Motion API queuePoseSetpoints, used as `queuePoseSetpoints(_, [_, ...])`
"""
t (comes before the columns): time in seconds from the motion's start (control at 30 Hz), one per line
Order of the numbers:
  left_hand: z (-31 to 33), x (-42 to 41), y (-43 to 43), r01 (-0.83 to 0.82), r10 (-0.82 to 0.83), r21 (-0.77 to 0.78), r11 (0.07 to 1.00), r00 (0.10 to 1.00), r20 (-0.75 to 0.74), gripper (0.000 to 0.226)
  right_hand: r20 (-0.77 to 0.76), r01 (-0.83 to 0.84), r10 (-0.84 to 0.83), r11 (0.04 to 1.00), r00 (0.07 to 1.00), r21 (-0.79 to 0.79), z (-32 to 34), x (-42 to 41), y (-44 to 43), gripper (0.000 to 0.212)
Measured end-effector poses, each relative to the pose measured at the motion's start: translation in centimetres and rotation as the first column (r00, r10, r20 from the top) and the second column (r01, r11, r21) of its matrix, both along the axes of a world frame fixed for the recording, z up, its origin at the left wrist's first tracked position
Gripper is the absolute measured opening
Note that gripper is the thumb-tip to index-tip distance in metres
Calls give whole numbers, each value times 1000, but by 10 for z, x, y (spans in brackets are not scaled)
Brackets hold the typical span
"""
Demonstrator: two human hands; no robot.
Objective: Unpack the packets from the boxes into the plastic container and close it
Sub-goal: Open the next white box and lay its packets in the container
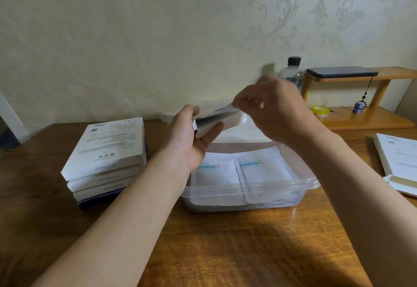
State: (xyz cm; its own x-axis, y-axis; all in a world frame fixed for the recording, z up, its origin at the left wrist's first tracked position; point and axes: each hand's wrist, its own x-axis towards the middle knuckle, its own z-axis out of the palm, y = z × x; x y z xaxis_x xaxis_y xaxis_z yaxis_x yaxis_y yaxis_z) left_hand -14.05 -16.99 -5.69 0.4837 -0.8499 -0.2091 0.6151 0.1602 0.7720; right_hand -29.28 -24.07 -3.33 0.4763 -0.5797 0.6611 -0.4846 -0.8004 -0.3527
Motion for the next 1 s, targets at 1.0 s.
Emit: queuePoseSetpoints(1.0, [-13, 17, -15, -345, 332, -150, 926, 937, -106, 23, 305, -89, -71, 873, 950, 480, -23, 6, -20, 22])
